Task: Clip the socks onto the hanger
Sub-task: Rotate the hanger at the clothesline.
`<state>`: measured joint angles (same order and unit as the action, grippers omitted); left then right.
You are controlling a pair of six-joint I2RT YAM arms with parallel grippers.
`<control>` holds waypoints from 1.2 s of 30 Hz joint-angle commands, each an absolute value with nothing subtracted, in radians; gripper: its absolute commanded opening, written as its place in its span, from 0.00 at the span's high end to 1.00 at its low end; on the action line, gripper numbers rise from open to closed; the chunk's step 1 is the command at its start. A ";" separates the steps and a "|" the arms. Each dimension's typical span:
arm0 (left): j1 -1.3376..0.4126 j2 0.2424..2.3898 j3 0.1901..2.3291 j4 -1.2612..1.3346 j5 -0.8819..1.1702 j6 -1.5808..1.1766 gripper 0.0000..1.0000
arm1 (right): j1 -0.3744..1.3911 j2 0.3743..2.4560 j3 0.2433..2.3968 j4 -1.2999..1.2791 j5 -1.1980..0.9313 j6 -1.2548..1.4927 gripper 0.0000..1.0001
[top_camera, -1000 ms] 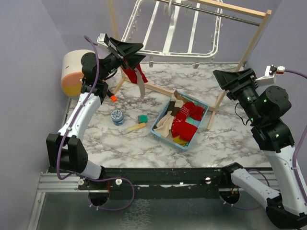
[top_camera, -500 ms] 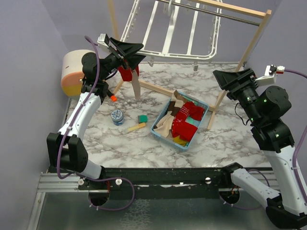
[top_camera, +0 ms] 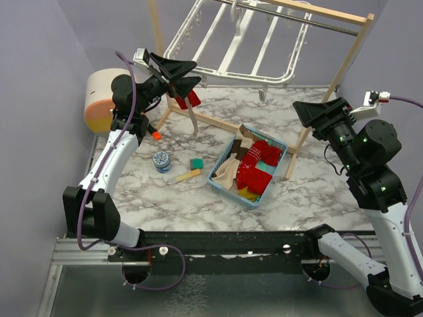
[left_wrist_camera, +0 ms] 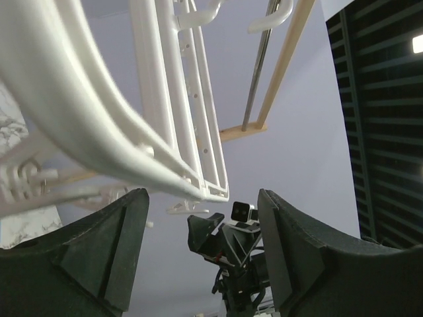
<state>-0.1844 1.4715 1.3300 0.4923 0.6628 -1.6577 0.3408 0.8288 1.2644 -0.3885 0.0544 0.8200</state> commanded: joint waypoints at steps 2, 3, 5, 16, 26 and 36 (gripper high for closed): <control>-0.179 1.358 1.239 0.517 0.663 -1.631 0.23 | 0.341 0.790 1.231 -0.472 0.038 0.699 0.31; -0.179 1.328 1.214 0.517 0.663 -1.628 0.21 | 0.341 0.783 1.214 -0.483 0.041 0.683 0.31; -0.179 1.280 1.157 0.517 0.664 -1.614 0.18 | 0.341 0.769 1.184 -0.497 0.039 0.657 0.31; -0.235 1.040 0.949 0.337 0.736 -1.335 0.01 | 0.341 0.817 0.977 -0.482 -0.205 0.476 0.37; -0.333 0.844 0.809 -0.205 0.455 -0.776 0.01 | 0.384 0.993 0.814 -0.467 -0.250 0.398 0.38; -0.377 0.817 0.735 -0.198 0.469 -0.663 0.01 | 0.494 1.149 0.778 -0.440 -0.126 0.302 0.32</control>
<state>-0.3565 0.8288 0.7265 -0.1993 0.4816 -0.7670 0.4587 1.0882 0.7864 -0.4625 -0.1925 0.3622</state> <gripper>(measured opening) 0.990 0.672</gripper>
